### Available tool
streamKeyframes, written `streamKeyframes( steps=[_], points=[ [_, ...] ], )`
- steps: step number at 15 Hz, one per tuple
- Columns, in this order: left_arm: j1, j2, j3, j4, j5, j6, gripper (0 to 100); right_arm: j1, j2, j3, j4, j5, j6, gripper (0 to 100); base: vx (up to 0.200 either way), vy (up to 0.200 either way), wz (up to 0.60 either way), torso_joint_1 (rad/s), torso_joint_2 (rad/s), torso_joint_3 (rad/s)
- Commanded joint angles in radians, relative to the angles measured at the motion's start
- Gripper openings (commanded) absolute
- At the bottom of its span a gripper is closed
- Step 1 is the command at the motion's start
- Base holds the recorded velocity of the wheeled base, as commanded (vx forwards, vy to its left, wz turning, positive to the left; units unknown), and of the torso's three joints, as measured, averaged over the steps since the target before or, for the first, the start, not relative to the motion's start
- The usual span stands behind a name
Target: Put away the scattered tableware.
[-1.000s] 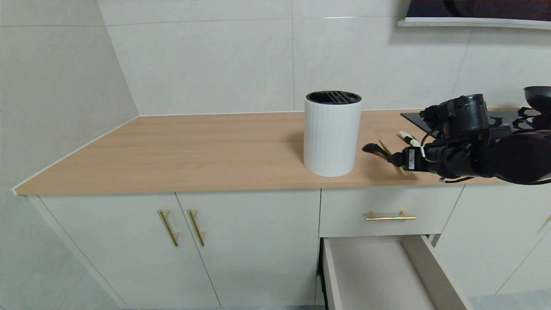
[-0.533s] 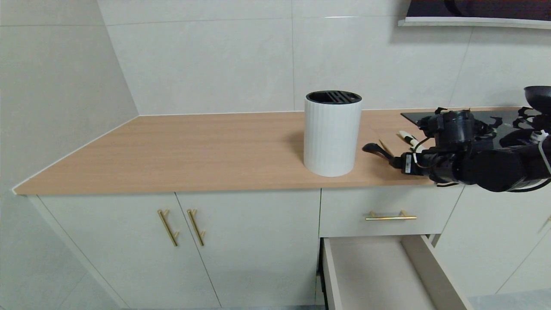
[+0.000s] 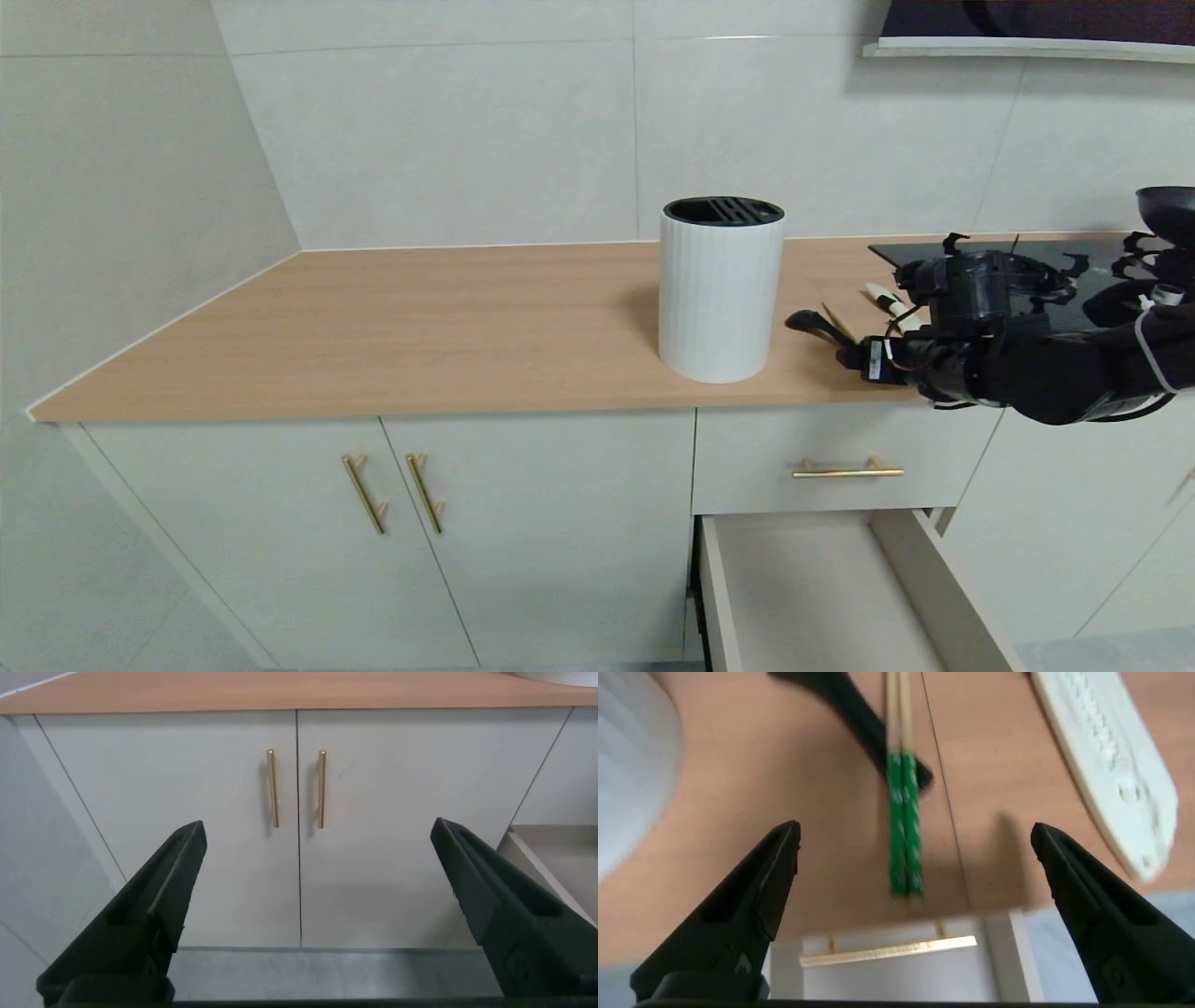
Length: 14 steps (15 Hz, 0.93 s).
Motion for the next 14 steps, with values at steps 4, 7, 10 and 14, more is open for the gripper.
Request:
streamKeyframes(
  steps=[4,7,10,14],
  points=[
    [0.000,0.002,0.000,0.000,0.000,-0.001,100,0.001,0.012,0.008,-0.001,-0.001,-0.002,0,0.000,0.000,0.00,0.000,0.00,0.000],
    [0.000,0.002,0.000,0.000,0.000,0.001,100,0.003,0.022,0.006,-0.003,0.001,0.000,0,0.000,0.000,0.00,0.000,0.00,0.000],
    [0.000,0.002,0.000,0.000,0.000,-0.001,100,0.003,0.014,0.008,-0.003,-0.002,0.000,0,0.000,0.000,0.00,0.000,0.00,0.000],
    [0.000,0.002,0.000,0.000,0.000,-0.001,100,0.003,0.009,0.008,-0.003,-0.002,0.000,0,0.000,0.000,0.00,0.000,0.00,0.000]
  ],
)
